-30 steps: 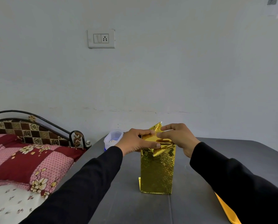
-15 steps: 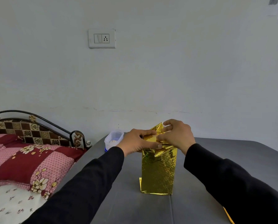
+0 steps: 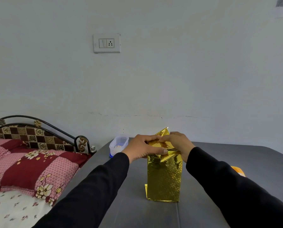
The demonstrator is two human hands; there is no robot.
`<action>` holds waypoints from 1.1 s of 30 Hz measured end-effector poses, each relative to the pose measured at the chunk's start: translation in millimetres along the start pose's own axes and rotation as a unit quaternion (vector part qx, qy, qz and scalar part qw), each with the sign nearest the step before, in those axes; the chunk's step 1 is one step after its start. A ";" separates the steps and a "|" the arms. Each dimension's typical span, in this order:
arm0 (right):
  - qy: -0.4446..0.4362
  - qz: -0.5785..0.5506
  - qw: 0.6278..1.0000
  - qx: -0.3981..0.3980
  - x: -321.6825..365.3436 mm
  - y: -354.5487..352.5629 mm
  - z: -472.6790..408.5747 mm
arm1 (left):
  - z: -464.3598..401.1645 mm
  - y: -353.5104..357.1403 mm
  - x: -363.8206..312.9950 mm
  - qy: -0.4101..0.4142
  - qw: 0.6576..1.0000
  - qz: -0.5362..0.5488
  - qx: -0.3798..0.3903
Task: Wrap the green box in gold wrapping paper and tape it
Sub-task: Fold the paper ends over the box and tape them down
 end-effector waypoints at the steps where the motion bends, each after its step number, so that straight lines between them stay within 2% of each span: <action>1: 0.001 0.002 1.000 -0.004 -0.6 -0.8 -0.7 | 0.1 -0.3 0.0 0.000 1.000 0.002 0.001; 4: 0.005 0.006 1.000 -0.005 -5.8 -0.9 -2.0 | 0.9 0.6 -0.7 -0.002 1.000 0.004 0.009; 9: 0.021 -0.064 0.997 0.044 -14.0 -0.8 -0.2 | 2.1 0.4 -3.4 -0.014 1.000 -0.009 -0.010; 11: 0.007 -0.066 0.997 0.029 -13.7 -5.3 0.8 | 3.1 1.4 -3.4 -0.022 1.000 -0.008 -0.018; 15: -0.096 0.066 0.992 -0.047 7.0 -19.9 8.7 | 14.8 8.6 -14.4 -0.022 0.998 -0.055 -0.030; 18: -0.170 0.198 0.962 -0.081 26.0 -30.4 9.1 | 26.9 14.0 -30.6 -0.018 0.992 -0.111 -0.048; 20: -0.182 0.274 0.941 -0.079 31.3 -32.9 10.1 | 32.8 15.7 -35.7 -0.026 0.996 -0.072 -0.054; 22: -0.170 0.293 0.939 -0.061 31.3 -33.9 12.5 | 36.5 16.3 -40.6 -0.030 0.998 -0.015 -0.057; 24: -0.170 0.304 0.937 -0.040 30.3 -31.9 19.5 | 37.9 4.9 -42.8 -0.016 0.995 0.008 -0.099; 28: -0.191 0.339 0.921 -0.008 25.2 -21.0 43.4 | 33.9 -36.7 -42.6 0.005 0.975 -0.070 -0.212; 29: -0.197 0.359 0.912 0.005 22.9 -15.6 49.9 | 30.8 -42.5 -46.5 0.023 0.970 -0.120 -0.210; 31: -0.204 0.382 0.901 0.009 17.3 -9.4 56.4 | 20.5 -44.1 -53.4 0.062 0.963 -0.211 -0.154; 33: -0.209 0.365 0.907 -0.005 14.2 -10.2 56.1 | 11.8 -42.5 -60.3 0.085 0.964 -0.238 -0.086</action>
Point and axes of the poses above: each hand's wrist, its own z-axis away from the middle knuckle, its own y-axis out of the palm, x = y × z, the point moved 8 cm from there along -z, towards the middle knuckle, and after that the axes turned 9 degrees about -z, right-handed, at the moved point
